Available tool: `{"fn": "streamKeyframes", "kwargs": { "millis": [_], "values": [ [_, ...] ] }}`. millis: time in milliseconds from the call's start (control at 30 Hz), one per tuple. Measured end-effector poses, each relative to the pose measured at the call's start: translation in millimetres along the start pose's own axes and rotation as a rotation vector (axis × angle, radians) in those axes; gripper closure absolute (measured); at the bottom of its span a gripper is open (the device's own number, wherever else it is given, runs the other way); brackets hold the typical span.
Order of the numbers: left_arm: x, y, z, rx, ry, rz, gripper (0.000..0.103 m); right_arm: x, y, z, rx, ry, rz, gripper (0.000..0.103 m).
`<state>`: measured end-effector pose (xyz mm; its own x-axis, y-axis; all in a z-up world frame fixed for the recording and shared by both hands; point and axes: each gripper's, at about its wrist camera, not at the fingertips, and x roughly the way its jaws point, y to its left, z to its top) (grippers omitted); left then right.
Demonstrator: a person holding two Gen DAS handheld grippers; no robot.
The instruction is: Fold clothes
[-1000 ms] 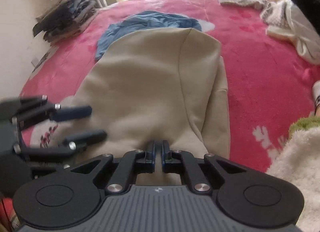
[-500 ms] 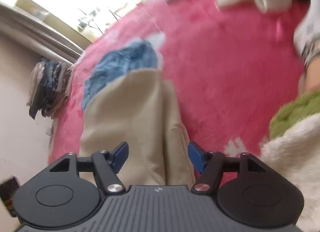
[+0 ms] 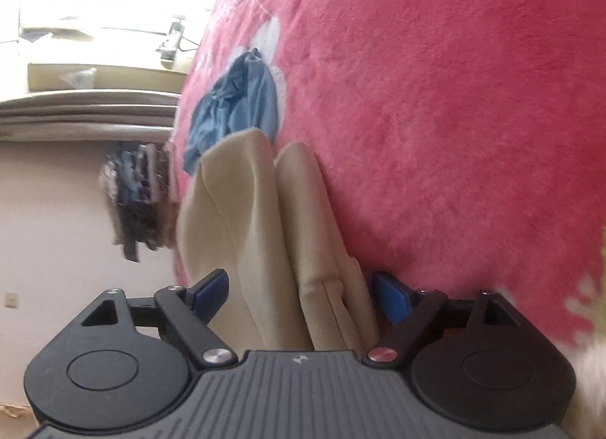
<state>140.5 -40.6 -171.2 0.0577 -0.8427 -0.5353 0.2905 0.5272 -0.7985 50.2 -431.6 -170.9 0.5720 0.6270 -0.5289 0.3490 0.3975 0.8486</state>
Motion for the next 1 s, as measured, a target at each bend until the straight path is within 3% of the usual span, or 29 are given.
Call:
{"fn": "streamKeyframes", "kwargs": {
  "millis": [67, 200, 300, 400, 433, 533, 633, 833, 1000],
  "values": [
    [1.5, -0.6, 0.3, 0.008, -0.006, -0.005, 0.033, 6.1, 3.1, 1.0, -0.028, 0.014, 0.020, 0.006],
    [-2.2, -0.9, -2.7, 0.012, -0.022, -0.002, 0.036, 19.1, 25.1, -16.1, -0.178, 0.097, 0.005, 0.007],
    [-6.6, -2.7, -4.9, 0.009, -0.034, 0.009, 0.041, 24.5, 35.6, -37.8, -0.229, 0.144, -0.007, 0.019],
    [-11.6, -14.8, -7.2, 0.037, -0.056, 0.049, 0.046, 20.0, 44.6, -49.2, -0.232, 0.099, -0.035, 0.044],
    [-14.0, -19.9, -7.7, 0.047, -0.063, 0.058, 0.047, 17.0, 47.4, -52.2, -0.237, 0.079, -0.051, 0.058],
    [-23.3, -34.8, -10.1, 0.082, -0.076, 0.075, 0.050, 6.8, 60.7, -64.2, -0.263, 0.025, -0.074, 0.071],
    [-34.8, -48.6, -14.1, 0.120, -0.092, 0.088, 0.051, -2.2, 80.8, -79.6, -0.309, -0.012, -0.096, 0.073],
    [-75.9, -53.6, -25.8, 0.104, -0.172, 0.090, 0.051, -1.8, 125.9, -110.7, -0.372, -0.045, -0.084, 0.074],
    [-139.4, -37.5, -26.3, 0.060, -0.280, 0.137, 0.051, 37.6, 172.8, -120.8, -0.413, -0.017, -0.041, 0.074]
  ]
}}
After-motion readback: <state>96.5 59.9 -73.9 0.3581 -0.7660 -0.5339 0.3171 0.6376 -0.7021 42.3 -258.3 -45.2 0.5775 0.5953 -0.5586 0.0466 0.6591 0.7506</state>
